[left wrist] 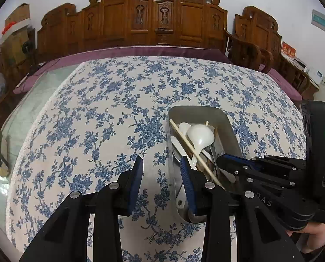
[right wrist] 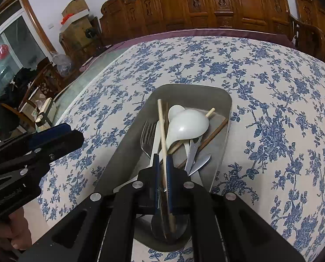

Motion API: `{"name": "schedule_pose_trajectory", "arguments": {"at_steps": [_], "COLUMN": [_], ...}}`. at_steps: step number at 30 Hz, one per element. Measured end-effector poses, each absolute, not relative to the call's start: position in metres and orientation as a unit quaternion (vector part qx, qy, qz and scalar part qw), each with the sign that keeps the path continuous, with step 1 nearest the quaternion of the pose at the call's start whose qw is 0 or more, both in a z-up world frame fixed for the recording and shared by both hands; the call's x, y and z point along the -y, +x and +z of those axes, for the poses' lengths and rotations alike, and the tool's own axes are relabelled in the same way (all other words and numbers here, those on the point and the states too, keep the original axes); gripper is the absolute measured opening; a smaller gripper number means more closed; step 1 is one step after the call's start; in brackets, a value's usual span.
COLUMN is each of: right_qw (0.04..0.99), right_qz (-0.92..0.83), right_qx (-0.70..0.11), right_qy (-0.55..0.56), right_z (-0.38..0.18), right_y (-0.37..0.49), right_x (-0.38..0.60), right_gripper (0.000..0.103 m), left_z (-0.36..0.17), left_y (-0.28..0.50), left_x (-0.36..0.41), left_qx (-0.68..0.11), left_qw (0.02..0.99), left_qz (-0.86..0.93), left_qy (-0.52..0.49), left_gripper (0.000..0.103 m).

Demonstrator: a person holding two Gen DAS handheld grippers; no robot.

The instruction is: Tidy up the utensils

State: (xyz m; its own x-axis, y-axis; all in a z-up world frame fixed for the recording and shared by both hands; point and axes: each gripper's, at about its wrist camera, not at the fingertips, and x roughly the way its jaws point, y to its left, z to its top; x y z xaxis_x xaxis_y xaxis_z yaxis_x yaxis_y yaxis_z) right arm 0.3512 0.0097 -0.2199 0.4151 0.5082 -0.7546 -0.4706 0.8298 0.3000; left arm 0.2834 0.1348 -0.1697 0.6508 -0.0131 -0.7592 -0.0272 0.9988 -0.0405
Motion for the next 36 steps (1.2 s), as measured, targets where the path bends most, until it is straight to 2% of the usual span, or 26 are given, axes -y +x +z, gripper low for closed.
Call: {"name": "schedule_pose_trajectory", "arguments": {"at_steps": [11,15,16,18,20,21,23,24,26,29,36], "right_qw": [0.866,0.878,0.883,0.891,0.898,0.900,0.907,0.911,0.918,0.928,0.948], "right_qz": [0.279,0.270,0.265,0.255,0.245,0.241,0.228,0.221,0.203,0.184,0.160], "right_qx": [-0.414,-0.395,-0.387,-0.376,-0.366,-0.363,-0.354,-0.349,-0.341,-0.323,-0.276], "right_qy": [0.002,0.002,0.001,0.000,0.001,0.001,0.003,0.004,0.005,0.001,0.007], "right_z": [-0.184,-0.165,-0.159,-0.150,-0.141,-0.138,-0.131,-0.128,-0.122,-0.112,-0.074], "right_y": [0.317,0.297,0.290,0.279,0.268,0.263,0.253,0.248,0.239,0.225,0.186], "right_x": [0.028,0.050,0.057,0.070,0.084,0.089,0.103,0.111,0.124,0.141,0.176], "right_gripper": [0.009,0.013,0.019,0.030,0.048,0.053,0.073,0.076,0.091,0.100,0.100], "left_z": [-0.145,-0.134,-0.132,-0.129,-0.126,-0.126,-0.124,-0.122,-0.117,-0.104,-0.066], "left_y": [0.256,0.239,0.234,0.225,0.213,0.209,0.200,0.196,0.187,0.175,0.149], "left_x": [-0.115,-0.103,-0.099,-0.093,-0.086,-0.082,-0.072,-0.067,-0.056,-0.042,-0.014], "left_qx": [-0.386,-0.369,-0.365,-0.357,-0.348,-0.347,-0.341,-0.337,-0.328,-0.313,-0.282], "left_qw": [0.922,0.929,0.931,0.934,0.937,0.938,0.940,0.941,0.945,0.949,0.959], "left_qz": [-0.002,-0.006,-0.007,-0.008,-0.011,-0.011,-0.016,-0.017,-0.012,-0.015,-0.020], "left_qy": [-0.020,-0.015,-0.014,-0.012,-0.014,-0.013,-0.011,-0.005,0.008,0.019,0.019], "left_gripper": [0.041,0.055,0.057,0.068,0.074,0.079,0.086,0.090,0.094,0.095,0.095]}}
